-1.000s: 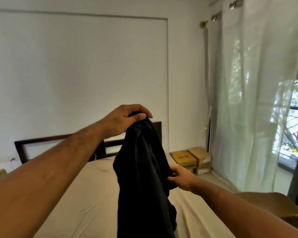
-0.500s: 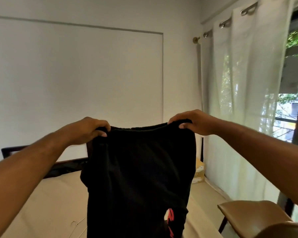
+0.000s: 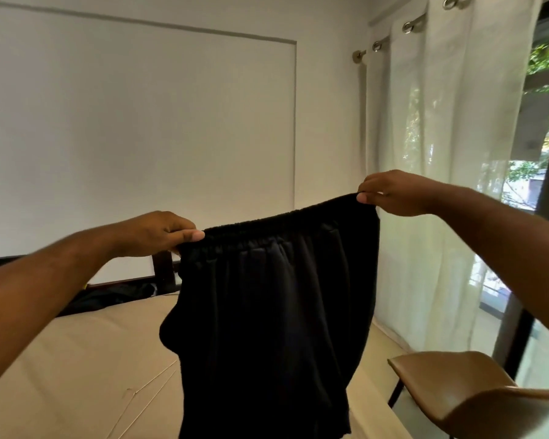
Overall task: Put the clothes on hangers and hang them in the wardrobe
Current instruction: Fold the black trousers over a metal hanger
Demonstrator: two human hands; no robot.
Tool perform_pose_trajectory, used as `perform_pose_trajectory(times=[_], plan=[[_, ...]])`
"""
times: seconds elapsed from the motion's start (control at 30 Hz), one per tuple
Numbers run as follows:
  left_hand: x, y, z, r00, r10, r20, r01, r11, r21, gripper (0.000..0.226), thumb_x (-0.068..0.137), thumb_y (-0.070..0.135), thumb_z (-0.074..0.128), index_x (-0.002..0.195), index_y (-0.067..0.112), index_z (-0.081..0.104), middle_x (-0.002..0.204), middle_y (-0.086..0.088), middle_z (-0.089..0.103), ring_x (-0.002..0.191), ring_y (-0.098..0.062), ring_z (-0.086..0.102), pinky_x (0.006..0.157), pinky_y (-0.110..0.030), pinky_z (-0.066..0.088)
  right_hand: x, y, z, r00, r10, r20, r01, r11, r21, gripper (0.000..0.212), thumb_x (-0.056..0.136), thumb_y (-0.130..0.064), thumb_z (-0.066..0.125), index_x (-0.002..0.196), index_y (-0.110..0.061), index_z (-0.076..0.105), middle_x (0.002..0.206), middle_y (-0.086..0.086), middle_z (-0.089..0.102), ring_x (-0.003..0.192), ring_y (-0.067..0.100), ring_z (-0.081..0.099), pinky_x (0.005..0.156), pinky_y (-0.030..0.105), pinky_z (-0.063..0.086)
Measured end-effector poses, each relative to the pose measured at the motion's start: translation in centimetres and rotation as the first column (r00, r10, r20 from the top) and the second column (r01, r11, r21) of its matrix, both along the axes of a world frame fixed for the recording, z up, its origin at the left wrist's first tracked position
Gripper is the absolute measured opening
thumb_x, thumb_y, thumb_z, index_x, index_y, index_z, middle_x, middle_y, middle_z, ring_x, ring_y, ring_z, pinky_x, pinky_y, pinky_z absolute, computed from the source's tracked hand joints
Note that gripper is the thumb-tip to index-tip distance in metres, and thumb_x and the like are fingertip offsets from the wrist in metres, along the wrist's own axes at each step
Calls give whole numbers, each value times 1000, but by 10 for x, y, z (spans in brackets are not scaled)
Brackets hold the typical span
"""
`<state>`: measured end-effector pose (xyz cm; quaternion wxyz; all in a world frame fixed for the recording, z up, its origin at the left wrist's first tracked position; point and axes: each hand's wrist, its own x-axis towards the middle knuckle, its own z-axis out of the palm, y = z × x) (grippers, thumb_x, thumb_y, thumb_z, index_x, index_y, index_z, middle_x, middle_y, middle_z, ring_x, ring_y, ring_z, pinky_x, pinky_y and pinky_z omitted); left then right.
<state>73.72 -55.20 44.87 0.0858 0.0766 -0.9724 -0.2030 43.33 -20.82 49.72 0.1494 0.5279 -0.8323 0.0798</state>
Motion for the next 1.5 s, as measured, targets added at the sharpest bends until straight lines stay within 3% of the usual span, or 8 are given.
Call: perform_pose_trajectory(times=[0.33, 0.5, 0.63, 0.83, 1.07, 1.27, 1.4, 1.5], plan=[[4, -4, 23, 930, 67, -361, 56, 945, 321, 74, 67, 66, 79, 82, -3, 58, 72, -10, 53, 70, -21, 57, 65, -24, 52, 17, 28, 2, 949, 189, 251, -109, 947, -301, 41, 89, -42, 68, 62, -15, 53, 52, -8, 47, 49, 4, 44, 50, 12, 35], [-37, 29, 7, 977, -45, -210, 196, 581, 790, 26, 85, 10, 74, 111, 8, 75, 107, -17, 74, 92, -23, 74, 73, -31, 62, 2, 0, -26, 392, 433, 812, -8, 884, -467, 7, 91, -8, 70, 90, -11, 64, 75, 1, 67, 65, 12, 68, 57, 21, 55], [-86, 43, -15, 901, 428, -70, -326, 775, 542, 23, 83, 22, 82, 99, 6, 73, 95, -15, 74, 78, -23, 70, 61, -27, 56, -35, -41, -71, 615, -13, 789, 417, 855, -310, 25, 74, -19, 90, 91, -6, 76, 89, 15, 74, 80, 27, 73, 69, 36, 62], [-123, 89, 0, 740, 581, -338, -310, 741, 596, 19, 83, 28, 81, 82, 23, 63, 92, -3, 69, 87, -19, 69, 83, -35, 60, -9, -73, -55, 746, 153, 648, 403, 671, -622, 33, 76, -30, 89, 99, -13, 73, 93, 5, 72, 84, 20, 72, 76, 33, 63], [-125, 133, 13, 887, 349, -302, -151, 838, 525, 7, 89, 22, 75, 89, 18, 70, 94, -8, 74, 91, -21, 72, 83, -35, 61, 20, -75, -42, 704, 167, 690, 253, 849, -464, 20, 82, -19, 83, 99, -11, 75, 97, 11, 75, 93, 28, 75, 78, 40, 64], [-64, 70, 21, 885, -466, -4, 309, 581, 753, 58, 85, 35, 78, 122, -6, 59, 118, -20, 66, 108, -30, 66, 88, -34, 57, 2, -13, -27, 248, 250, 936, -261, 948, -184, 37, 90, -10, 60, 125, -2, 63, 109, 6, 76, 105, 23, 72, 88, 33, 59], [-76, 41, -5, 943, 173, 285, -266, 906, 330, 46, 78, 41, 82, 106, 5, 76, 111, -20, 73, 97, -29, 73, 79, -37, 63, -17, -35, -53, 536, -34, 844, 187, 979, -79, 44, 78, -26, 86, 113, -2, 73, 107, 15, 76, 104, 30, 71, 97, 45, 57], [-80, 36, -9, 866, 364, 343, -448, 870, 207, 50, 76, 39, 87, 102, -2, 74, 94, -15, 74, 87, -30, 72, 84, -42, 61, -11, -46, -65, 544, -108, 832, 334, 938, -96, 44, 79, -21, 87, 111, 4, 70, 101, 17, 74, 97, 31, 71, 87, 42, 60]])
